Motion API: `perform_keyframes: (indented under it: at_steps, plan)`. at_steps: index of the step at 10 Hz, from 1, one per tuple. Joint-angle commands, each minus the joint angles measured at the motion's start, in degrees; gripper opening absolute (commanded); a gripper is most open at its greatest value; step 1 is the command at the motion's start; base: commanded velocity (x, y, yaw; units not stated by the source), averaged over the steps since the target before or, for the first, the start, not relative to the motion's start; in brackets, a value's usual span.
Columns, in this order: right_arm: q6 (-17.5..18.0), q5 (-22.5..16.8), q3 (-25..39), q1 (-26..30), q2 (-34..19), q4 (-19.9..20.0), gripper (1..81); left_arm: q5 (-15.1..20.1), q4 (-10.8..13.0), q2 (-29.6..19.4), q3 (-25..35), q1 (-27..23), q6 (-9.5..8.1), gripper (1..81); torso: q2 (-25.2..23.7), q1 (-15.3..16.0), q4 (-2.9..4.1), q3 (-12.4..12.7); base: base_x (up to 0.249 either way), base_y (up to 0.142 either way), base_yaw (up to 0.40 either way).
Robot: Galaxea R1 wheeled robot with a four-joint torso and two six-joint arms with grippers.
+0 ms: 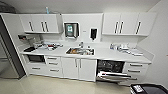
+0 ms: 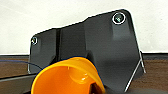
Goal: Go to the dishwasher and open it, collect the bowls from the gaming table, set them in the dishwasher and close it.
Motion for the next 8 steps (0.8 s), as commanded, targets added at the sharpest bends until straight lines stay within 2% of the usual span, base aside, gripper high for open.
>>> perform_keyframes:
  at_steps: [1, 8]
  plan:
    - [-0.13, -2.12, 0.60, 2.46, 0.07, -0.33, 1.0, 0.79, 0.57, -1.21, 0.22, -2.06, 0.23, 1.0, 0.00, 0.00, 0.00, 0.00, 0.191, 0.000, 0.000]
    - [-0.13, -2.12, 0.69, 2.55, 0.24, -0.33, 1.0, 0.79, 0.57, -1.21, 0.13, -2.05, 0.23, 1.0, 0.00, -0.02, 0.00, 0.00, 0.191, 0.000, 0.000]
